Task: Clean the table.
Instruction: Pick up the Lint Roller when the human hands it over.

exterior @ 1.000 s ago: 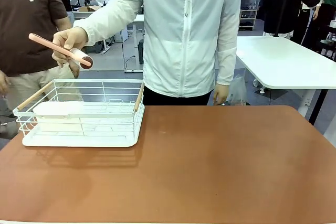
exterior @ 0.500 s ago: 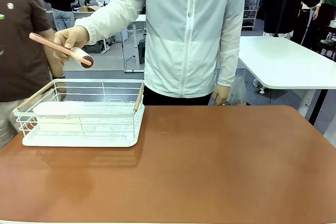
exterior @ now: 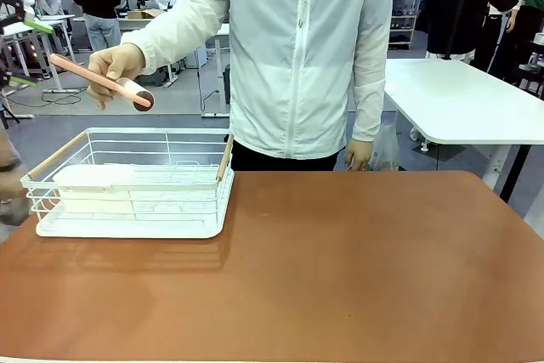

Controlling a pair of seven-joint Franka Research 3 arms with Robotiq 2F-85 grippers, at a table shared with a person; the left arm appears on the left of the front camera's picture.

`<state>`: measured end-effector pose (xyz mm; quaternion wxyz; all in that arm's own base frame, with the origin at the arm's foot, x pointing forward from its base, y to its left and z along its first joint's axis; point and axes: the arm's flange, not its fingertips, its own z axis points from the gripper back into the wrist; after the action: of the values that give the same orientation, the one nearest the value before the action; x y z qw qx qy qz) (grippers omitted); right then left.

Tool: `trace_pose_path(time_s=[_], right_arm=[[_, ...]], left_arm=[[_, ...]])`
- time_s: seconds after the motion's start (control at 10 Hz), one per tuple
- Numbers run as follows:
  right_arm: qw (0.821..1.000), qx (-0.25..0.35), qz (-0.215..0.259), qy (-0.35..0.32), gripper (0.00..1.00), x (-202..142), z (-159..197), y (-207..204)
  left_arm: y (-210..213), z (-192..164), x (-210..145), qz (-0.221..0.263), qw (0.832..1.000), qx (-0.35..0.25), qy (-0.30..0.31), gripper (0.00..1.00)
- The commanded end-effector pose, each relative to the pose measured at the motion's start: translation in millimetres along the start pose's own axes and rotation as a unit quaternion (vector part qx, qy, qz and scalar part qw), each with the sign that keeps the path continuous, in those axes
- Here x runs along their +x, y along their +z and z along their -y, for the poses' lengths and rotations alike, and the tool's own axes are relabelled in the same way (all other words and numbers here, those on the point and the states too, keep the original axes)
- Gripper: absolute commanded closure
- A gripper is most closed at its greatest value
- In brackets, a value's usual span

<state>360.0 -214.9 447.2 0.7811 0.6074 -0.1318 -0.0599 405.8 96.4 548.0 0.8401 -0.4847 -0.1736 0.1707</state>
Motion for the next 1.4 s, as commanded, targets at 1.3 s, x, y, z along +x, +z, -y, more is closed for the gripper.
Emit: trace_pose_path(time_s=[1.3], right_arm=[[1.0, 0.002, 0.002, 0.003, 0.0, 0, -2, 1]], left_arm=[[-76, -7, -8, 0.072, 0.996, 0.044, 0.017, 0.02]])
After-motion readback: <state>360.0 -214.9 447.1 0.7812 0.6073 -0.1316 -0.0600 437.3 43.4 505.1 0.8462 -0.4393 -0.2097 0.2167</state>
